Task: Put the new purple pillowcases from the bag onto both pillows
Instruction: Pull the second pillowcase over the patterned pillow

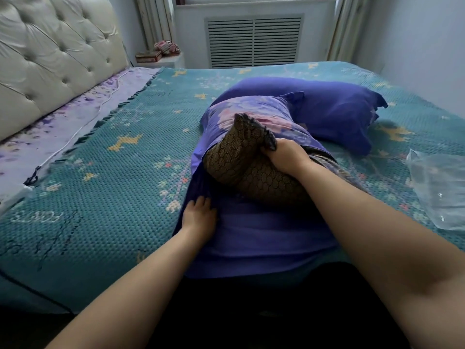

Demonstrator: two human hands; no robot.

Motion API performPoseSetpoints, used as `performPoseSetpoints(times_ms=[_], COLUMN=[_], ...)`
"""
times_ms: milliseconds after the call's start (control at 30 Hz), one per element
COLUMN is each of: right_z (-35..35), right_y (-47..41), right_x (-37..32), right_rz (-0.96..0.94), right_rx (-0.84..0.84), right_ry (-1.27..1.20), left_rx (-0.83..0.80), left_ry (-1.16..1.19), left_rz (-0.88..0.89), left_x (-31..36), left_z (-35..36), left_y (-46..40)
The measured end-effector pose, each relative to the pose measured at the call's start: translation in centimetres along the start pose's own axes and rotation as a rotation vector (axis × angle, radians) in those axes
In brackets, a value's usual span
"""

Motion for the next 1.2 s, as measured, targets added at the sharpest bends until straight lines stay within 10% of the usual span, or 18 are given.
performPoseSetpoints(times_ms=[500, 800, 967, 1200], right_z=[-2.6, -3.1, -1.7, 1.0], right_y=[-3.3, -4.1, -3.5, -3.8], right_x=[2.2, -0.3, -1.7, -7.9], right_rz=[0.012, 0.063, 0.047, -0.186], right_rx=[0.023, 0.104, 0.049, -0.036], right_ry=[-0.126, 0.049, 0.245, 0.520], left_rx=[0.044, 0.452, 0.869, 0.906], left_ry=[0.213, 0.608, 0.304, 0.675], left_rz=[0.090, 0.284, 0.172, 0.007], left_x=[0.9, 5.8, -0.1, -6.0], left_z=[-6.0, -14.3, -16.8, -14.9], left_y=[-4.4, 0.9, 3.8, 2.0])
Point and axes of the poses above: each hand's wrist, its own y-axis away from the middle knuckle, its own z-axis out of the palm, x = y × z, the point moved 10 cm from there along -y, towards the middle knuckle, and after that the axes turned 11 degrees about -x, right-handed, at the moved point
